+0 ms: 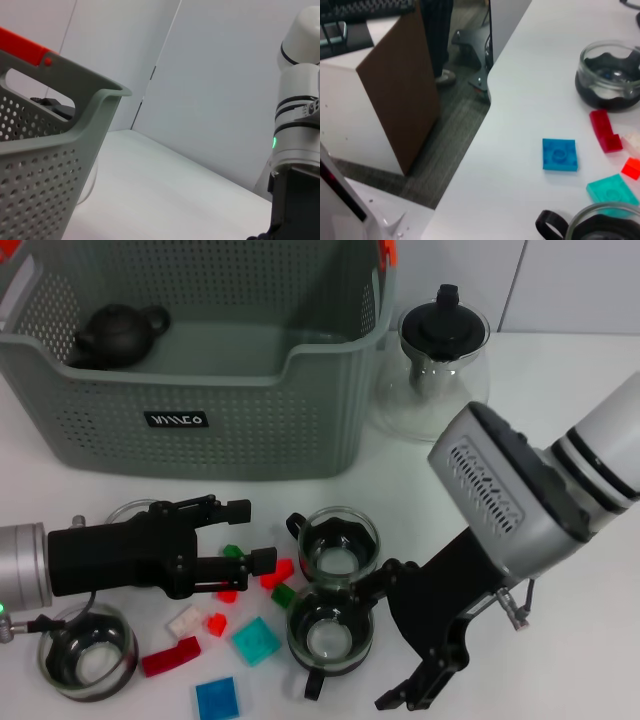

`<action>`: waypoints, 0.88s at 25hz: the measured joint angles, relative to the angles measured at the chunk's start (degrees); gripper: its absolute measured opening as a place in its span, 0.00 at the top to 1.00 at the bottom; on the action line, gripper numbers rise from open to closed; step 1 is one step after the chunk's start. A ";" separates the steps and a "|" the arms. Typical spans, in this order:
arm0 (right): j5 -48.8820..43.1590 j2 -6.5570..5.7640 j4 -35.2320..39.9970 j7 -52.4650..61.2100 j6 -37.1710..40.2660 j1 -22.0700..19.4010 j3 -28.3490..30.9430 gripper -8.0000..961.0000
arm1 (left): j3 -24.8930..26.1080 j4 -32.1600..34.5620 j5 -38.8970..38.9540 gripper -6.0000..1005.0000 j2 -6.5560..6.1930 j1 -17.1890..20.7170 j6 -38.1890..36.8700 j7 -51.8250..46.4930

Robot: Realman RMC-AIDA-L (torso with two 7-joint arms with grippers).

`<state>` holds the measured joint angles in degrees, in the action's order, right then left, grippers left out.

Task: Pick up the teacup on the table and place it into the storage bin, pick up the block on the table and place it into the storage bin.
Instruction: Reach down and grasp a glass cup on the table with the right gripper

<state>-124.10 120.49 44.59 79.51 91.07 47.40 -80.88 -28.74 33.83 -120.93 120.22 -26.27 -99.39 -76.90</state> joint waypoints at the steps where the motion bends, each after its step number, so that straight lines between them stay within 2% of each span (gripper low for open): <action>1: 0.03 0.05 0.01 0.01 -0.42 0.06 -0.63 0.04 | 0.00 0.00 0.00 0.14 0.01 -0.01 0.00 0.00; 10: 0.42 0.40 0.06 0.49 -5.04 1.21 -5.78 0.04 | 0.00 0.00 0.00 0.14 -0.37 0.43 0.55 0.32; 22: 2.73 0.54 1.15 1.99 -12.02 1.40 -15.80 0.05 | 0.00 0.00 0.00 0.14 -0.32 0.61 0.88 0.39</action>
<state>-121.37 121.03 45.75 81.50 79.05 48.81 -96.68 -28.74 33.83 -120.94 119.89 -25.66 -98.52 -76.51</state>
